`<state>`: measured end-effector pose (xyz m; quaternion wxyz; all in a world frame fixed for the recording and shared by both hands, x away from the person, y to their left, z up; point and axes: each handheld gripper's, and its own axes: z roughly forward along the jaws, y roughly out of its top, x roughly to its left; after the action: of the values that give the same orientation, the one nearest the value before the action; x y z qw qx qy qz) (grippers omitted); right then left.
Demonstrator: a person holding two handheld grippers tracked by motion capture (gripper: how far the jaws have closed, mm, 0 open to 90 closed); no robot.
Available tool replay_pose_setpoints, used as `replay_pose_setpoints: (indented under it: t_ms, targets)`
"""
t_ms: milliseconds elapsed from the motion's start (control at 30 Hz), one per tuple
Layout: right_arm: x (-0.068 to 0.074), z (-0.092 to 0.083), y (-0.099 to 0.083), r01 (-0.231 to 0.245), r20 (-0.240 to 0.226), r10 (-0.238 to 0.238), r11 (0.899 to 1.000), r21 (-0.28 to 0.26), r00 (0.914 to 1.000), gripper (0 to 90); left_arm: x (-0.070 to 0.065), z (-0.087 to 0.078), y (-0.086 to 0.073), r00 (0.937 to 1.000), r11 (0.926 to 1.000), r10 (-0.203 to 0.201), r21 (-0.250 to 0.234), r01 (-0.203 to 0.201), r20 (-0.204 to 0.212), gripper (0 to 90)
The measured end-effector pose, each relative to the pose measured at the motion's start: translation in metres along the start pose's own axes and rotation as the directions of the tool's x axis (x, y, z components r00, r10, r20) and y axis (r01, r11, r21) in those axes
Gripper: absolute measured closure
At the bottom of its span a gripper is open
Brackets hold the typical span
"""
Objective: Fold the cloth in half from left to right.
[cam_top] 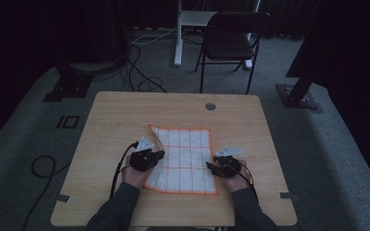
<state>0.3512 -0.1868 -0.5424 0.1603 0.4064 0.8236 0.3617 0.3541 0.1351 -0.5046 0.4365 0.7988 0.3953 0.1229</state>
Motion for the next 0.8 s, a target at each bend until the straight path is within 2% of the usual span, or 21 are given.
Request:
replay_pose_setpoints:
  t_ms: [200, 367, 800]
  targets:
    - [0.0, -0.002, -0.001, -0.002, -0.001, 0.002, 1.0, 0.002, 1.0, 55.1, -0.012, 0.01, 0.015, 0.9984, 0.9994, 0.035, 0.0, -0.035, 0.044, 88.1]
    - [-0.003, -0.004, -0.002, -0.014, -0.007, 0.014, 1.0, -0.001, 0.9999, 53.9, -0.021, 0.021, 0.023, 0.9961, 0.9979, 0.064, 0.009, -0.064, 0.062, 88.1]
    - [-0.005, -0.008, -0.004, -0.037, -0.006, 0.037, 0.999, -0.009, 0.9993, 53.8, -0.037, 0.049, 0.033, 0.9897, 0.9932, 0.102, 0.046, -0.107, 0.101, 88.2]
